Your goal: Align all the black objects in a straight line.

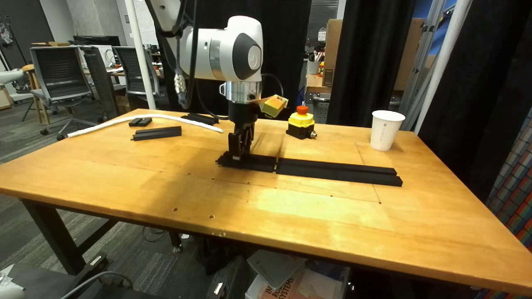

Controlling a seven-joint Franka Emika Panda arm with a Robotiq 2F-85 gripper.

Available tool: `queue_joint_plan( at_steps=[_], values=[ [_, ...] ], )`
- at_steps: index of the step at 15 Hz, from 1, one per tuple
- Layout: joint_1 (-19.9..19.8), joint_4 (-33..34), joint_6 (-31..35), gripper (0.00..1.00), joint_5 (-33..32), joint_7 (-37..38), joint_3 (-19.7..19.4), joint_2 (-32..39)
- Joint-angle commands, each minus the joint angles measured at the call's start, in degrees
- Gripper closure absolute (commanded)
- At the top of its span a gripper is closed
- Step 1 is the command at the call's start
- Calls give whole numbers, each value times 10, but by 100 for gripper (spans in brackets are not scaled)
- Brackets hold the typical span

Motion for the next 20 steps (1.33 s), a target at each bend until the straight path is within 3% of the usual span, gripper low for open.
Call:
queue_joint_plan(
  at_steps=[1,12,20],
  values=[
    [0,-9,19,55,-9,-5,-7,-5],
    [-12,-43,116,55,-1,1,-8,-6],
    [-20,-45,104,55,30,32,-1,-9]
  ],
)
